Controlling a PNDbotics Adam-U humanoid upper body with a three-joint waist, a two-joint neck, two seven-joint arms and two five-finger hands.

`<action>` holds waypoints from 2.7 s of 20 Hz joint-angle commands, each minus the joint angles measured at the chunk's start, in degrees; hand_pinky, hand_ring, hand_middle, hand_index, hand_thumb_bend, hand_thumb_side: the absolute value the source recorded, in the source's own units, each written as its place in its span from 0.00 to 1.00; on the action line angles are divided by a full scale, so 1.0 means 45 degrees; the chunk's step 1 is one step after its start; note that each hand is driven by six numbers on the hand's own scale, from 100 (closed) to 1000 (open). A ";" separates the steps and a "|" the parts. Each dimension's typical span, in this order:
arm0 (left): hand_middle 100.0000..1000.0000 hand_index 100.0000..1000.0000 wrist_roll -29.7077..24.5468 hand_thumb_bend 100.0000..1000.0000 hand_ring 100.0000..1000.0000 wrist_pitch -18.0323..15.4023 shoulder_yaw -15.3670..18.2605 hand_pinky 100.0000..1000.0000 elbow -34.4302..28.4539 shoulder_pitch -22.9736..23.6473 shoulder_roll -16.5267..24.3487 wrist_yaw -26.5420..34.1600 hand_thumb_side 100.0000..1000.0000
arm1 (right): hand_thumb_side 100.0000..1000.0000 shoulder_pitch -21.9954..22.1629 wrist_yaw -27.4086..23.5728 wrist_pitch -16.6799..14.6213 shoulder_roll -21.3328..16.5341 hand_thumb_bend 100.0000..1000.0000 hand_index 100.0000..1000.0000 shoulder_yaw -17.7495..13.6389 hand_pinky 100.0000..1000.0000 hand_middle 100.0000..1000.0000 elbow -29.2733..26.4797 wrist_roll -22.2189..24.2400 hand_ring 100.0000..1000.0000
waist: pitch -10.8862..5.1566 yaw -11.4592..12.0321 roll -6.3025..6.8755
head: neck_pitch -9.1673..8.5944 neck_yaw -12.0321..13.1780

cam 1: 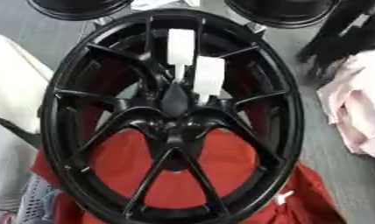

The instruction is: Pull the pin out of the wheel hub.

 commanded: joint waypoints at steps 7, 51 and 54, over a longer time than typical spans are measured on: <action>0.61 0.85 -0.0161 0.00 0.68 0.0053 -0.0147 0.81 -0.0260 -0.0100 0.0424 0.0027 0.76 | 0.24 -0.1664 0.0960 0.0015 -0.2044 0.00 0.74 0.0957 0.83 0.68 -0.0216 0.3401 0.78 | -0.0341 0.0171 -0.0108 | -0.0217 -0.0158; 0.60 0.84 -0.0298 0.00 0.68 0.0241 -0.0307 0.81 -0.0260 0.0221 0.0455 0.0147 0.76 | 0.48 -0.9325 -0.0337 0.3910 0.0961 0.27 0.82 0.6949 0.79 0.67 -0.0216 0.9389 0.79 | -0.1026 0.0341 -0.0462 | 0.0251 -0.0833; 0.60 0.84 -0.0276 0.00 0.68 0.0261 -0.0288 0.81 -0.0260 0.0300 0.0436 0.0153 0.76 | 0.45 -0.9569 -0.0331 0.4391 0.1220 0.30 0.83 0.7149 0.78 0.67 -0.0216 0.9670 0.79 | -0.1099 0.0327 -0.0465 | 0.0422 -0.0939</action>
